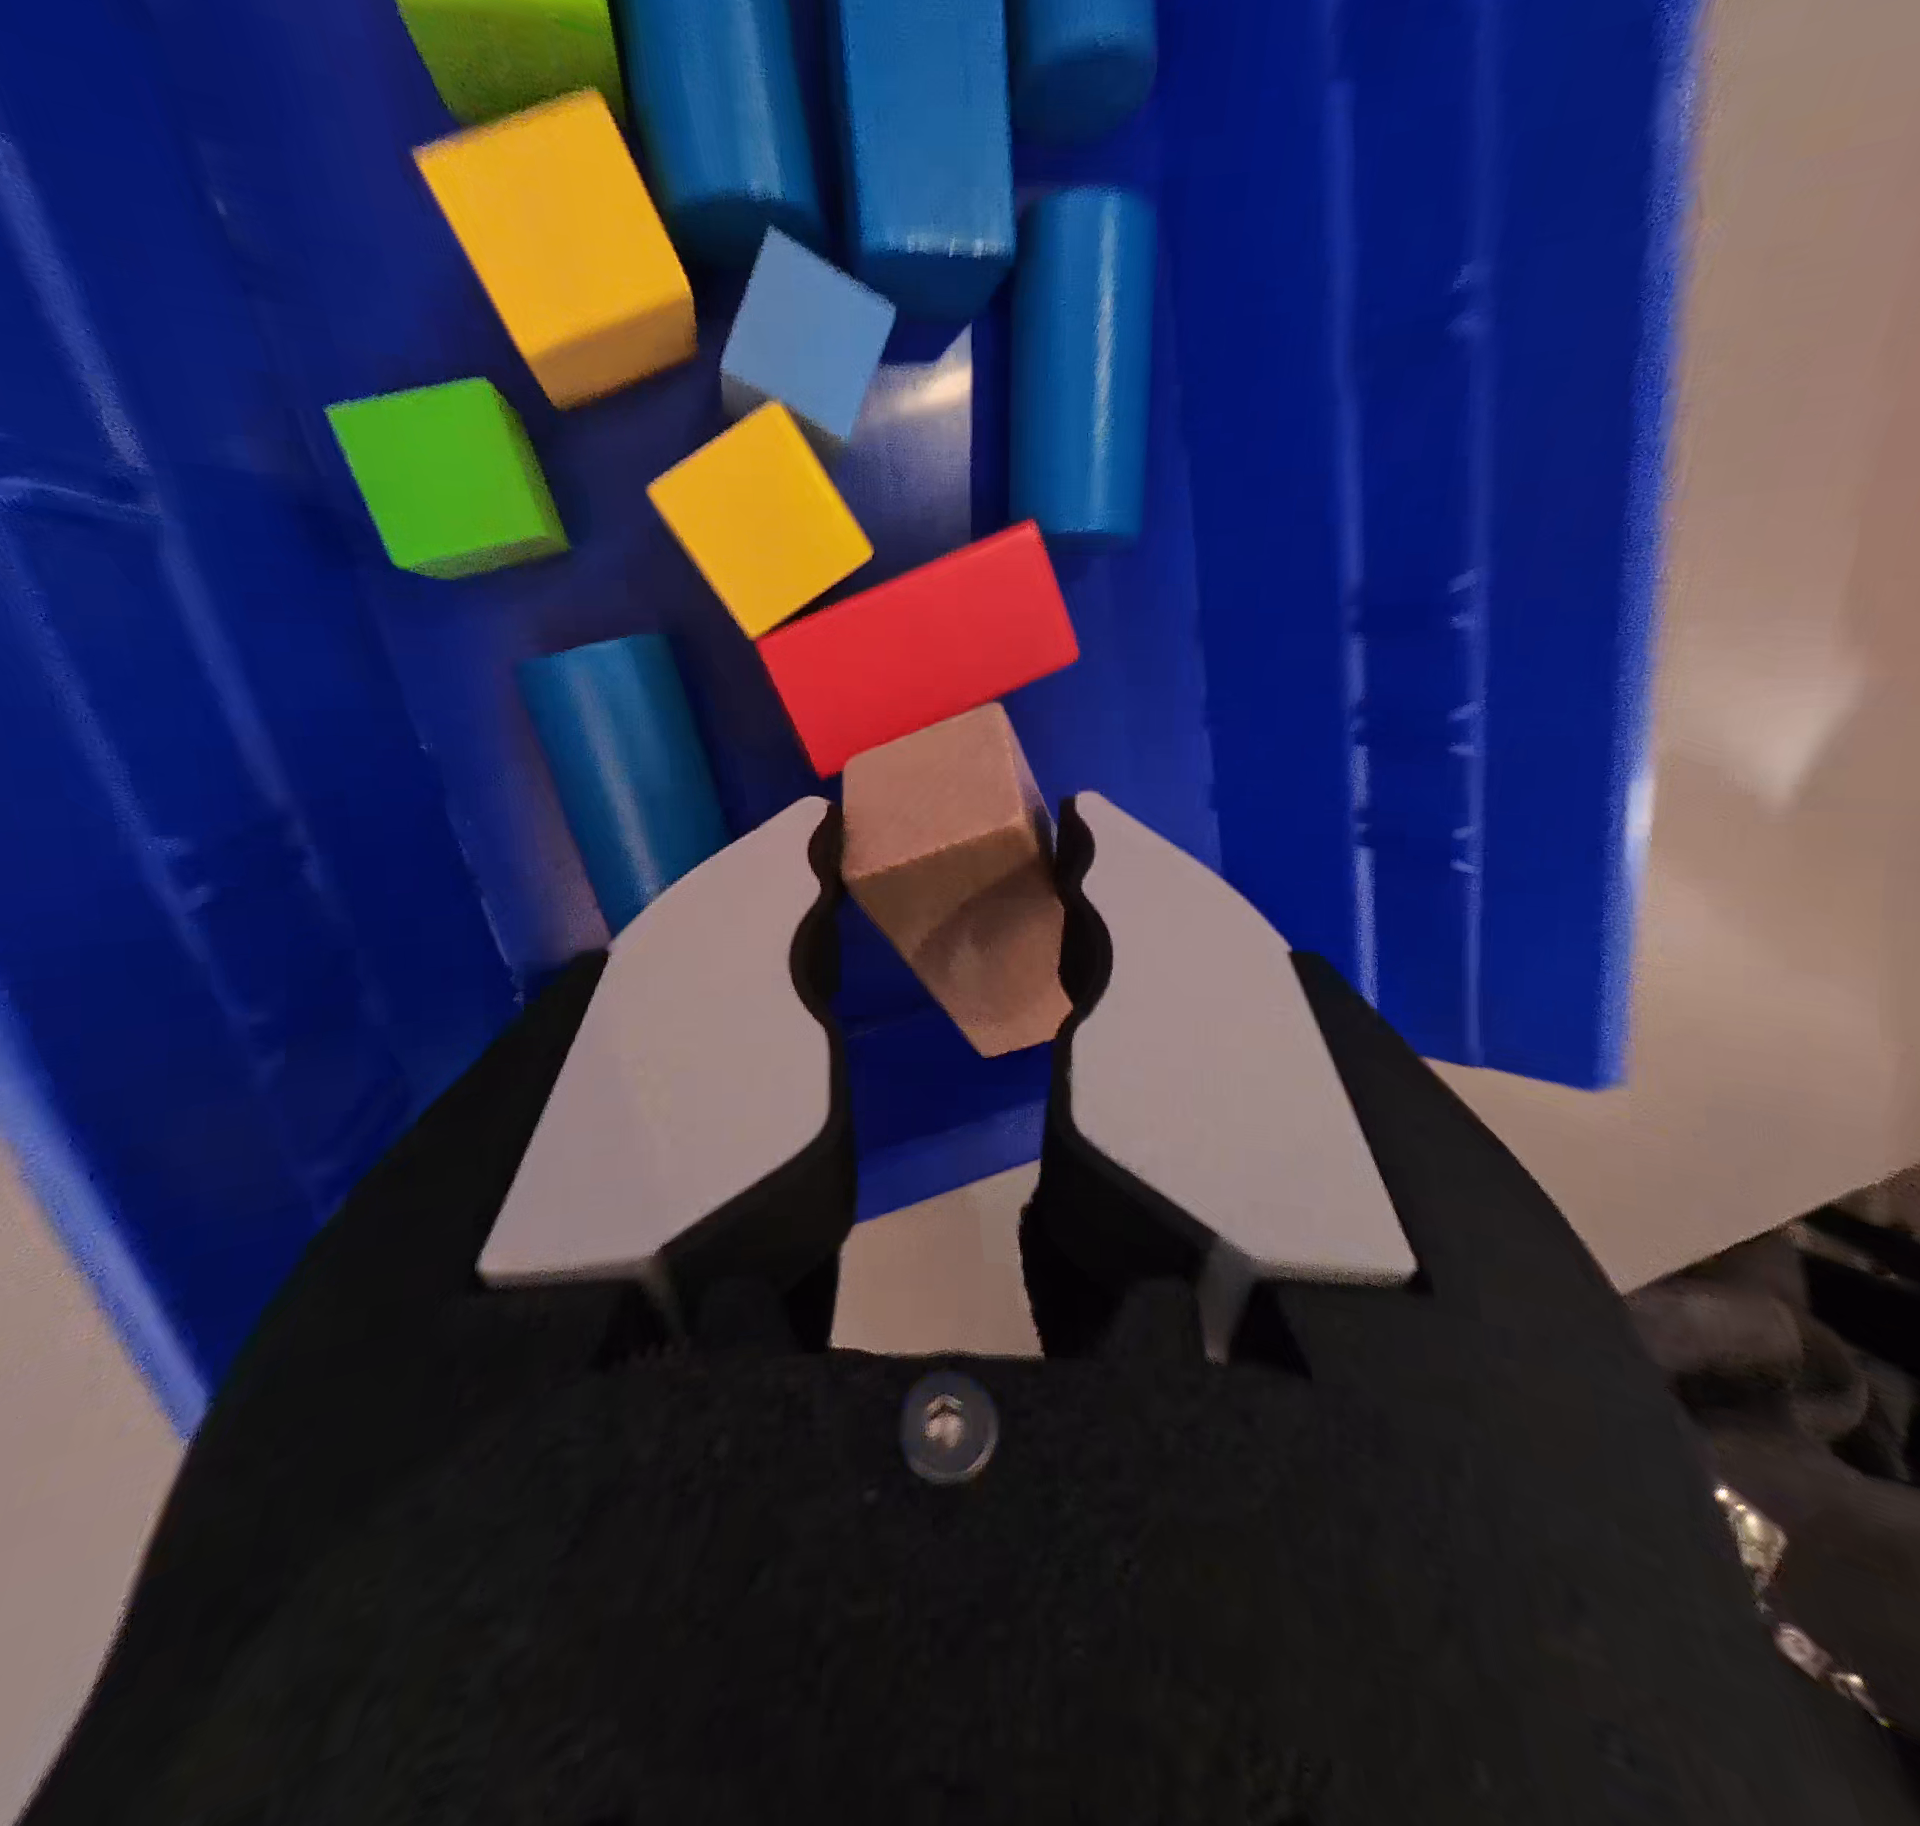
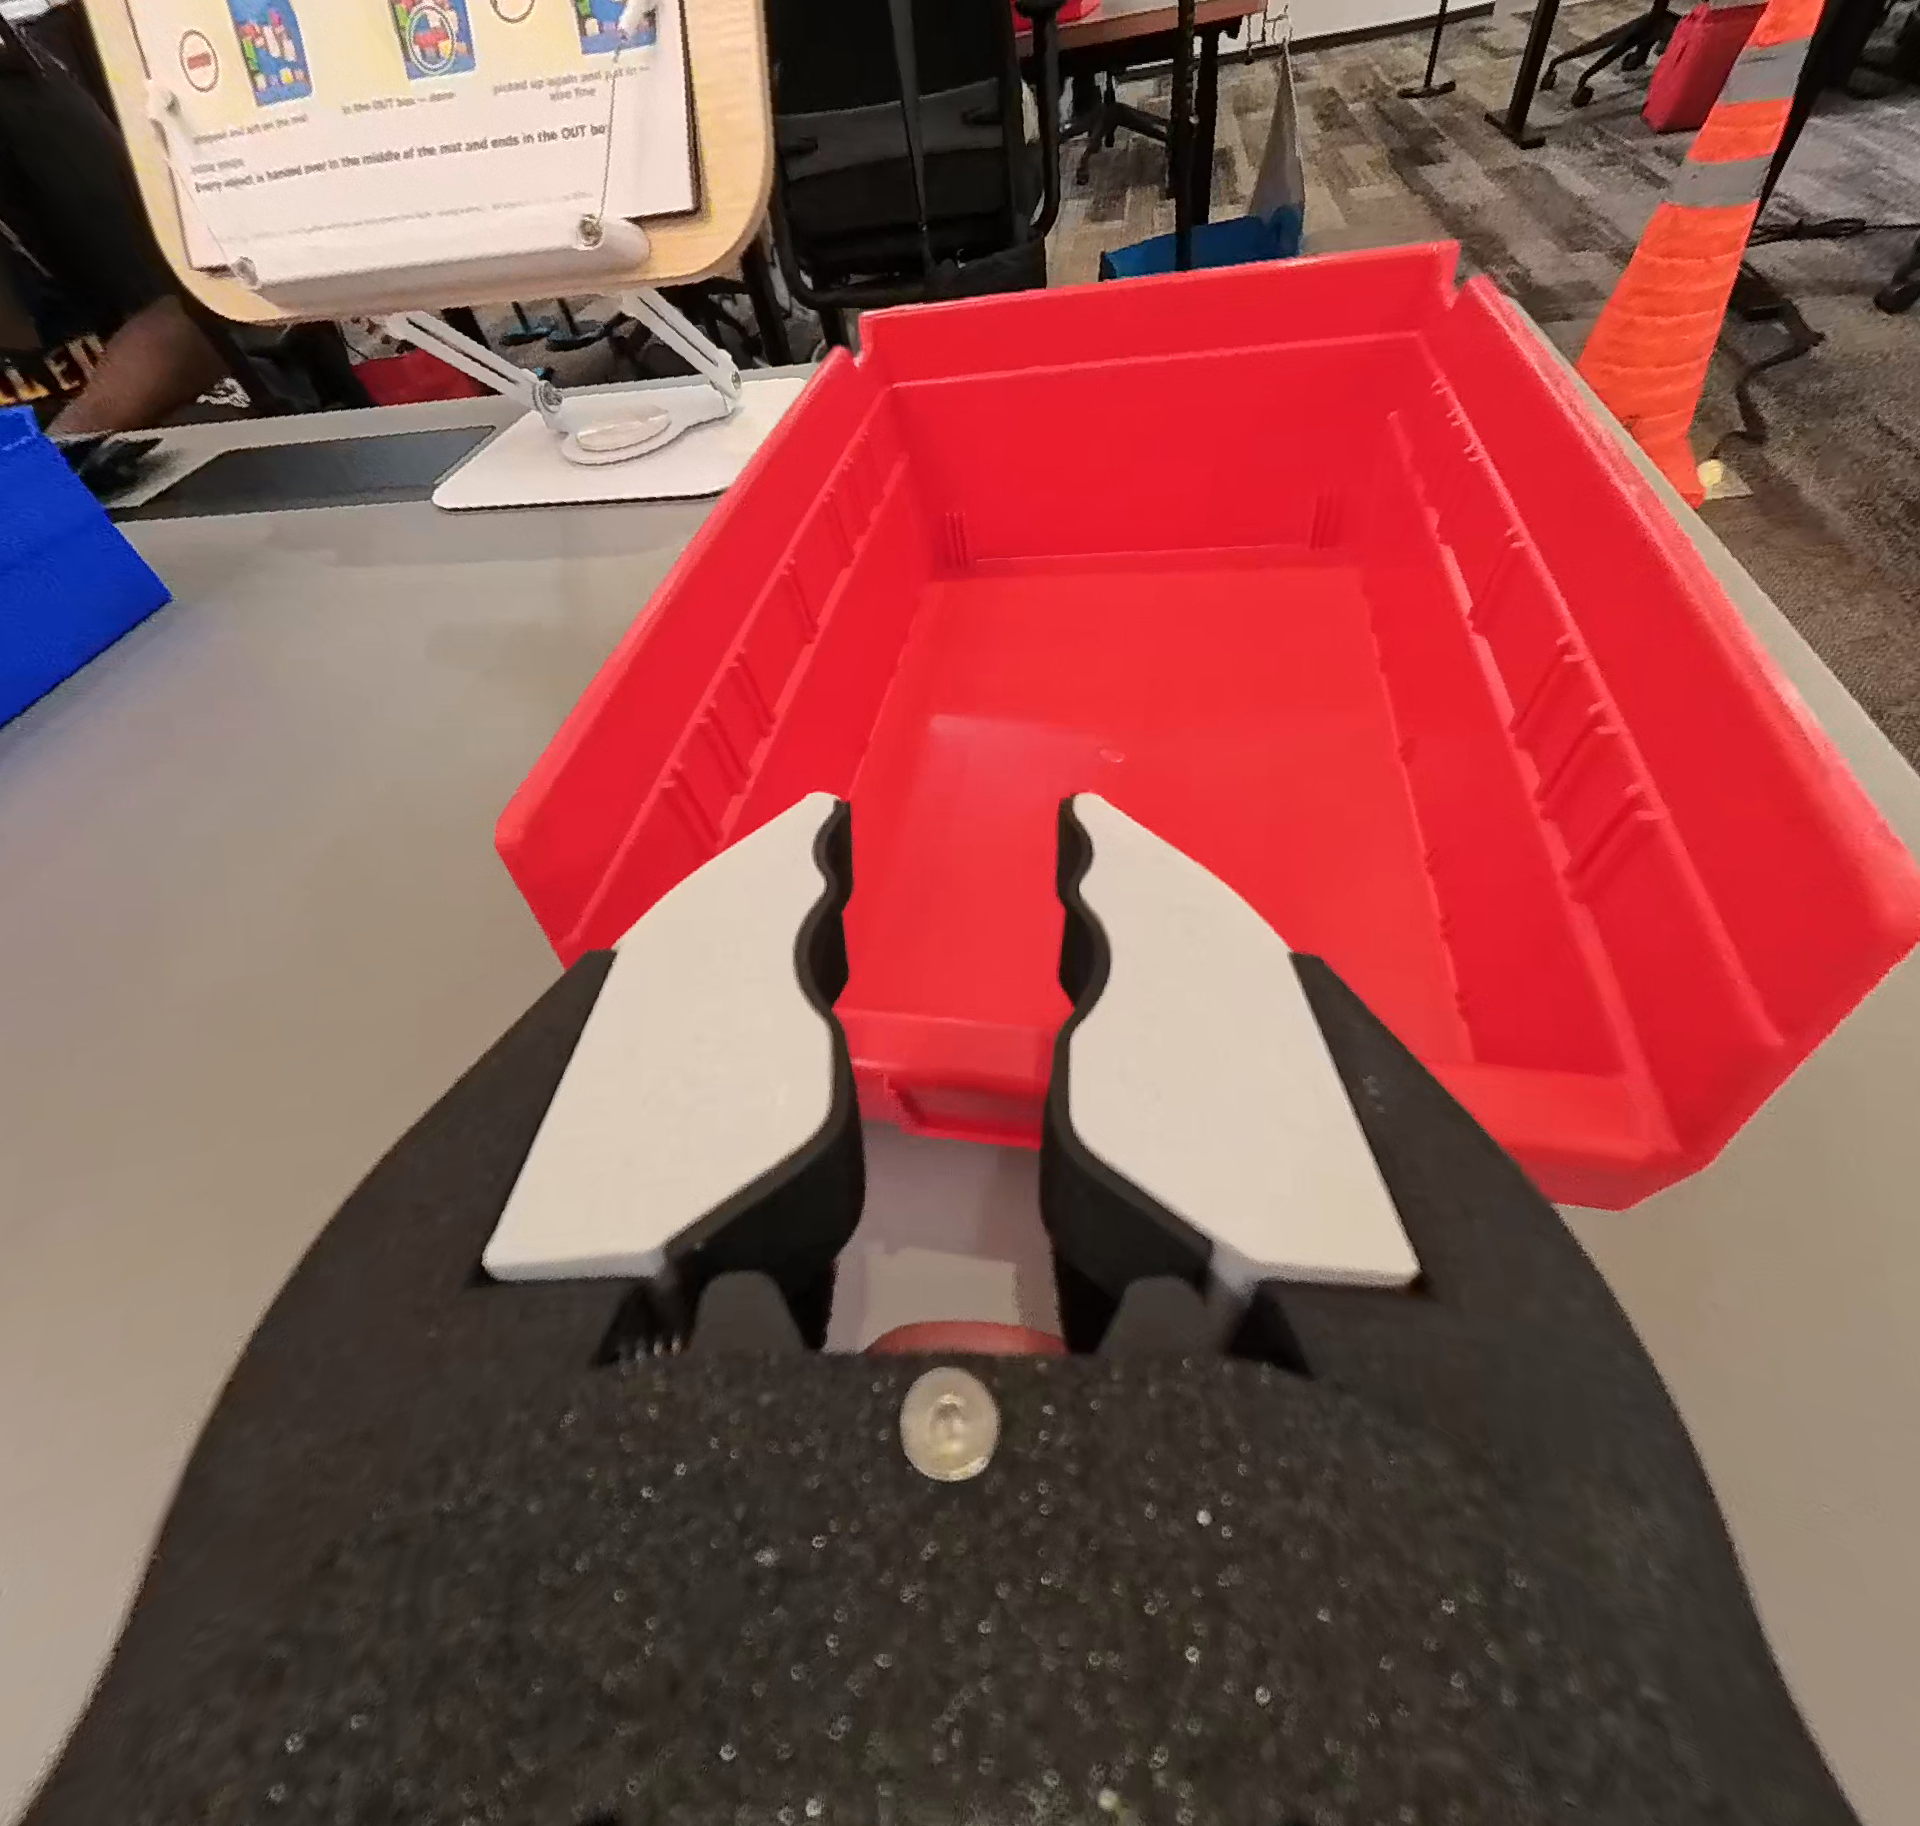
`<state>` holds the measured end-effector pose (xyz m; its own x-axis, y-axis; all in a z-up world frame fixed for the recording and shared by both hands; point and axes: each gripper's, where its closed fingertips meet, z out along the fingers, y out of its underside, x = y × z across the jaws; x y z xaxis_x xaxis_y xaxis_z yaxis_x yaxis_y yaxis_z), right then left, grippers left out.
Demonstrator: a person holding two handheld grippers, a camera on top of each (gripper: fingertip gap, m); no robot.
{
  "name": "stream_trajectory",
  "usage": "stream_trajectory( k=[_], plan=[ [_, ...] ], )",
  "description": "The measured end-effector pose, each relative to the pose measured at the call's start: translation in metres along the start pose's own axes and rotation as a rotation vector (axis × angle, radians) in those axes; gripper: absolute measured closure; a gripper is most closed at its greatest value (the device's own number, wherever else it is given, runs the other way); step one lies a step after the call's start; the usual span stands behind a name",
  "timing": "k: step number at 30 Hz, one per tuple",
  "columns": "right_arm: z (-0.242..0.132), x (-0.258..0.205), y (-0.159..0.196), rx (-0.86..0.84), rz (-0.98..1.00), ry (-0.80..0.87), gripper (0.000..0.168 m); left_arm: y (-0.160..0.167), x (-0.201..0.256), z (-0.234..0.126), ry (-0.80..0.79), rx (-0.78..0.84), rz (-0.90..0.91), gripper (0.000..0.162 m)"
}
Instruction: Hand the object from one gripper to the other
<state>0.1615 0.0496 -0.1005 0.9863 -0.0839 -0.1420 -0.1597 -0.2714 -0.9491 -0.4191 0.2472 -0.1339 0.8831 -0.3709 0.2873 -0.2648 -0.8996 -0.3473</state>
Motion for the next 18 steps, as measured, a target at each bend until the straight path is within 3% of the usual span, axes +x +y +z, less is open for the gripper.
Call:
stream_trajectory(
  k=[4, 7, 11, 15, 18],
  plan=[
    [-0.003, -0.015, -0.012, 0.050, -0.043, -0.019, 0.133, -0.028, 0.022, -0.043, 0.188, 0.274, 0.097, 0.123],
    [-0.006, -0.053, -0.034, 0.102, -0.054, -0.141, 0.132, -0.045, 0.058, -0.079, 0.386, 0.488, 0.215, 0.124],
    [-0.001, -0.158, -0.057, 0.053, -0.062, -0.553, 0.131, -0.048, 0.143, -0.109, 0.585, 0.657, 0.502, 0.124],
    [-0.003, -0.271, -0.071, -0.071, 0.061, -1.062, 0.129, -0.041, 0.240, -0.101, 0.724, 0.641, 0.726, 0.124],
    [-0.004, -0.318, -0.075, -0.139, 0.093, -1.278, 0.128, -0.033, 0.297, -0.092, 0.801, 0.616, 0.838, 0.124]
  ],
)
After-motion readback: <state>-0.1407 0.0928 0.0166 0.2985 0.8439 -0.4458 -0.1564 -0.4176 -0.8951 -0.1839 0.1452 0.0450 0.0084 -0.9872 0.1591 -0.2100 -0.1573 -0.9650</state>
